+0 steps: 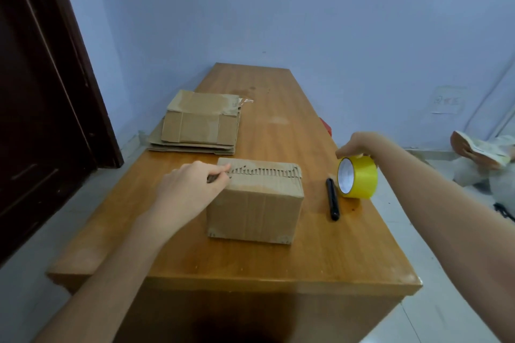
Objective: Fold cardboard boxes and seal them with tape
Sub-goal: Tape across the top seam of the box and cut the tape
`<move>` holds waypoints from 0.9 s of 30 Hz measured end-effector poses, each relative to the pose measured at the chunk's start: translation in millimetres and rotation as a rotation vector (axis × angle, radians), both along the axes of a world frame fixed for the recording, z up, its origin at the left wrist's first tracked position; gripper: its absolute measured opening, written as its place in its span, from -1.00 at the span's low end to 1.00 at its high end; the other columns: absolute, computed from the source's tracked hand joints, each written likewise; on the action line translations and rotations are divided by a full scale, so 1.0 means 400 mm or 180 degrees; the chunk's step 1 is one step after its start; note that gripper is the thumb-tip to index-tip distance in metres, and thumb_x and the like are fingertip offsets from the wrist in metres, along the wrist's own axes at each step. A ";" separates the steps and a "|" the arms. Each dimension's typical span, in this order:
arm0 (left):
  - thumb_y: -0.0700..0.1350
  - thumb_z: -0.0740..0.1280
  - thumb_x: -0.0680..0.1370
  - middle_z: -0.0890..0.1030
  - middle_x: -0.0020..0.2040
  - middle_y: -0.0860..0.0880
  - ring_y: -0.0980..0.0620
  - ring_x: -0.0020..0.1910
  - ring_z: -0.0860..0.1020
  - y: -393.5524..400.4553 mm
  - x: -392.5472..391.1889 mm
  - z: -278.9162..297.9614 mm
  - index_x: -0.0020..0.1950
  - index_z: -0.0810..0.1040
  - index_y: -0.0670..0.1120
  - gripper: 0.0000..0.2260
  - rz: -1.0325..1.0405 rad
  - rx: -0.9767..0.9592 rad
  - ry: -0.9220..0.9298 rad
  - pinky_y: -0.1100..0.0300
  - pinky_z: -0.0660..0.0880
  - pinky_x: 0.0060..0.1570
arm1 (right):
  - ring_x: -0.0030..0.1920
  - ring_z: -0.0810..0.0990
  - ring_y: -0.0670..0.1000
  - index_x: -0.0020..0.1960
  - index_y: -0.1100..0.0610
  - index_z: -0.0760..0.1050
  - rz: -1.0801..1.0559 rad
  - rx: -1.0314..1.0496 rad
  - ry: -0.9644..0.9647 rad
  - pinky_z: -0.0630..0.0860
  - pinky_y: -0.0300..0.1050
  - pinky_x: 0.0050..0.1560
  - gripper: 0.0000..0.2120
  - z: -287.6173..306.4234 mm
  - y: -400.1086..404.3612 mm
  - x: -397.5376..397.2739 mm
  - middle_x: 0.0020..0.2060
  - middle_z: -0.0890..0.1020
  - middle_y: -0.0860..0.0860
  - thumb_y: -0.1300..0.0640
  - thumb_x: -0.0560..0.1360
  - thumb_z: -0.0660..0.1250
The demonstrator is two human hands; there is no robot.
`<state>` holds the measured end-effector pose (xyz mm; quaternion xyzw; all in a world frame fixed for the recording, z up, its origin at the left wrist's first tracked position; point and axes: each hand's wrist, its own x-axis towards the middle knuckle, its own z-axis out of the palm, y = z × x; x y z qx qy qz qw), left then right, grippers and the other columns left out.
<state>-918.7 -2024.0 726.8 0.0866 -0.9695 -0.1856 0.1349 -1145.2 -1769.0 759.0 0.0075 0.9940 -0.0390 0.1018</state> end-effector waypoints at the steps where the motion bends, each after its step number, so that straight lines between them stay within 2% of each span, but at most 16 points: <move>1: 0.08 0.12 0.63 0.45 -0.31 0.21 0.15 -0.51 0.33 0.000 -0.003 -0.001 0.38 0.40 0.18 -0.68 -0.0009 0.0050 0.0013 0.35 0.16 -0.56 | 0.12 0.48 0.18 0.28 0.27 0.37 -0.0026 0.0014 -0.0088 0.43 0.00 0.05 -0.59 0.007 -0.002 0.006 0.18 0.49 0.19 0.04 0.55 0.26; 5: 0.06 0.12 0.63 0.42 -0.33 0.23 0.14 -0.51 0.32 0.011 -0.010 0.003 0.37 0.39 0.18 -0.69 -0.0038 0.0065 0.0024 0.35 0.16 -0.56 | 0.08 0.47 0.17 0.33 0.30 0.35 -0.0026 0.0151 -0.0281 0.42 -0.04 0.02 -0.61 0.019 -0.004 0.004 0.15 0.46 0.19 0.12 0.57 0.21; 7: 0.06 0.12 0.63 0.37 -0.38 0.22 0.14 -0.52 0.32 0.013 -0.014 0.010 0.38 0.39 0.18 -0.69 -0.0056 -0.0005 -0.0004 0.34 0.16 -0.55 | 0.10 0.46 0.15 0.29 0.26 0.36 0.0039 0.0253 -0.0280 0.41 -0.04 0.04 -0.65 0.016 -0.016 -0.002 0.26 0.45 0.18 0.12 0.56 0.19; 9: 0.07 0.12 0.63 0.33 -0.43 0.21 0.15 -0.52 0.31 0.012 -0.018 0.016 0.38 0.39 0.18 -0.69 -0.0067 -0.0098 -0.0038 0.34 0.15 -0.55 | 0.23 0.44 0.17 0.34 0.24 0.33 0.0101 0.0339 -0.0104 0.39 0.00 0.15 -0.62 -0.008 -0.037 -0.013 0.35 0.39 0.19 0.13 0.56 0.16; 10: 0.08 0.12 0.63 0.34 -0.43 0.20 0.15 -0.52 0.31 0.011 -0.020 0.018 0.38 0.39 0.18 -0.68 -0.0068 -0.0142 -0.0044 0.34 0.15 -0.55 | 0.27 0.41 0.19 0.35 0.23 0.33 0.0129 0.0392 -0.0052 0.38 0.01 0.20 -0.62 -0.026 -0.048 -0.022 0.35 0.38 0.20 0.13 0.57 0.13; 12: 0.09 0.10 0.63 0.34 -0.41 0.20 0.15 -0.49 0.34 0.012 -0.022 0.019 0.38 0.39 0.19 -0.68 -0.0065 -0.0229 -0.0036 0.34 0.17 -0.53 | 0.25 0.43 0.20 0.26 0.22 0.39 0.0170 0.0589 -0.0067 0.40 0.01 0.19 -0.65 -0.073 -0.065 -0.055 0.27 0.42 0.21 0.08 0.57 0.08; 14: 0.09 0.09 0.63 0.33 -0.39 0.20 0.15 -0.47 0.35 0.016 -0.025 0.018 0.39 0.37 0.19 -0.67 -0.0068 -0.0269 -0.0014 0.35 0.18 -0.53 | 0.30 0.41 0.19 0.39 0.17 0.31 -0.0009 0.0875 -0.0116 0.40 0.05 0.27 -0.54 -0.098 -0.071 -0.054 0.33 0.42 0.15 0.02 0.54 0.06; 16: 0.08 0.08 0.64 0.34 -0.37 0.21 0.14 -0.48 0.35 0.019 -0.027 0.015 0.41 0.36 0.17 -0.66 -0.0088 -0.0256 -0.0009 0.37 0.17 -0.53 | 0.31 0.41 0.18 0.41 0.14 0.28 -0.0121 0.1167 -0.0142 0.40 0.05 0.29 -0.55 -0.095 -0.074 -0.029 0.32 0.43 0.12 0.03 0.56 0.05; 18: 0.07 0.08 0.64 0.35 -0.37 0.21 0.14 -0.49 0.34 0.019 -0.029 0.011 0.41 0.36 0.17 -0.66 -0.0108 -0.0222 0.0014 0.37 0.17 -0.55 | 0.28 0.45 0.14 0.37 0.14 0.32 -0.0100 0.1434 -0.0199 0.44 -0.01 0.21 -0.62 -0.087 -0.072 -0.018 0.26 0.47 0.08 0.07 0.59 0.05; 21: 0.06 0.09 0.64 0.32 -0.40 0.21 0.14 -0.51 0.32 0.018 -0.025 0.007 0.41 0.35 0.16 -0.67 -0.0141 -0.0170 0.0016 0.35 0.17 -0.58 | 0.20 0.52 0.07 0.36 0.14 0.36 -0.0025 0.1441 -0.0328 0.44 -0.11 -0.06 -0.61 -0.093 -0.058 -0.049 0.26 0.49 0.03 0.11 0.57 0.09; 22: 0.05 0.10 0.64 0.31 -0.40 0.21 0.14 -0.52 0.32 0.018 -0.024 0.007 0.41 0.35 0.15 -0.66 -0.0150 -0.0156 0.0011 0.35 0.18 -0.59 | 0.20 0.51 0.09 0.39 0.15 0.33 -0.0001 0.1413 -0.0364 0.45 -0.10 -0.04 -0.58 -0.101 -0.049 -0.072 0.27 0.48 0.05 0.10 0.56 0.09; 25: 0.05 0.09 0.64 0.31 -0.40 0.22 0.13 -0.51 0.32 0.019 -0.021 0.005 0.42 0.35 0.15 -0.66 -0.0144 -0.0160 -0.0001 0.37 0.18 -0.57 | 0.25 0.46 0.16 0.49 0.21 0.17 0.0097 0.1345 -0.0439 0.45 -0.02 0.20 -0.46 -0.102 -0.027 -0.092 0.31 0.43 0.12 0.02 0.57 0.10; 27: 0.05 0.08 0.64 0.33 -0.39 0.22 0.13 -0.50 0.34 0.019 -0.020 0.006 0.42 0.34 0.16 -0.66 -0.0151 -0.0195 -0.0005 0.36 0.18 -0.55 | 0.27 0.44 0.16 0.49 0.22 0.16 0.0117 0.1269 -0.0469 0.42 -0.03 0.19 -0.44 -0.090 -0.023 -0.069 0.32 0.42 0.14 -0.02 0.58 0.12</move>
